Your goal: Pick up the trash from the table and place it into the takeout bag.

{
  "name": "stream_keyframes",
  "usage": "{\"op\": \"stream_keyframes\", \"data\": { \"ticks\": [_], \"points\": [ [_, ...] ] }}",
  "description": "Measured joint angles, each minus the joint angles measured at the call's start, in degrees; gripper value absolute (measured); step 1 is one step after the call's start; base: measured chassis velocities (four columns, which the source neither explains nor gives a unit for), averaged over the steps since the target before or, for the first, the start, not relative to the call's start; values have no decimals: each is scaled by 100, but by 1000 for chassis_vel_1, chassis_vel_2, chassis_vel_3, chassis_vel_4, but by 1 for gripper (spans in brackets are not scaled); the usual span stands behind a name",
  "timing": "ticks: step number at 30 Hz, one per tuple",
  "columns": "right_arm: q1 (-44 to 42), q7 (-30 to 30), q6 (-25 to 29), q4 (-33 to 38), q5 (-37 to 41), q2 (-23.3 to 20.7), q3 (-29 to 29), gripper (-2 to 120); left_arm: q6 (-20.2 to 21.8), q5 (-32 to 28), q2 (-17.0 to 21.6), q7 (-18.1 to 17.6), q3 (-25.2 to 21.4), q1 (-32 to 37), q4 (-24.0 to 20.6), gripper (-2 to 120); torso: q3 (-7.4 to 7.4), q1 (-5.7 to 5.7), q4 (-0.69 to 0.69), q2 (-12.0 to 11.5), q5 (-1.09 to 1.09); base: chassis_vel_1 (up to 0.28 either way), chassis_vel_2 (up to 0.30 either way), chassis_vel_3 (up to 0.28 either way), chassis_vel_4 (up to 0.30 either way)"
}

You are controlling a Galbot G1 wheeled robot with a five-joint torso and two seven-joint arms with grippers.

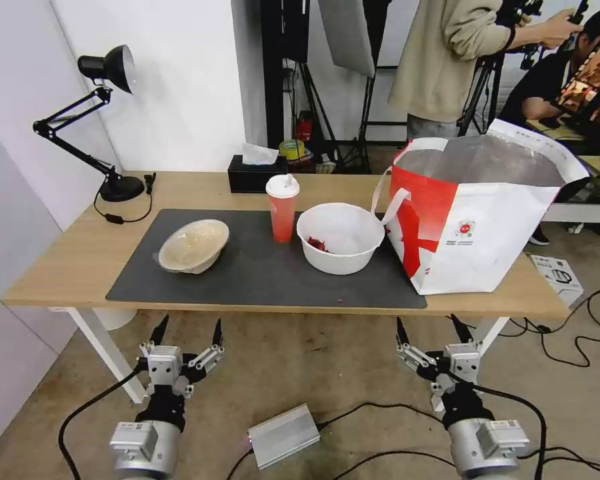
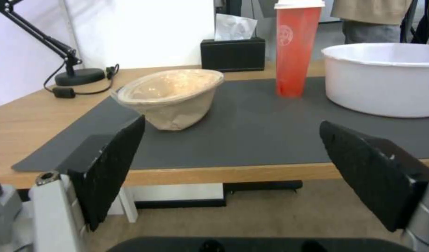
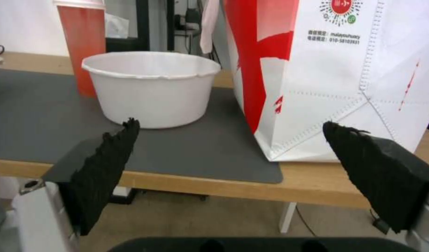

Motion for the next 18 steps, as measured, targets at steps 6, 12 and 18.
{"op": "stream_keyframes", "data": {
  "ticks": [6,12,18],
  "points": [
    [0,0,0,0,0,0,0,100,0,0,0,0,0,0,0,100,0,0,0,0,0,0,0,0,0],
    [0,-5,16,-8,36,-33,41,100,-18,-4,0,-19,3,-2,0,100,0,0,0,0,-1,0,0,0,0],
    [-36,-257,716,-240,851,-792,1024,100,-911,-180,34,-651,204,-65,-99,100,0,0,0,0,1,0,0,0,0]
  ]
}}
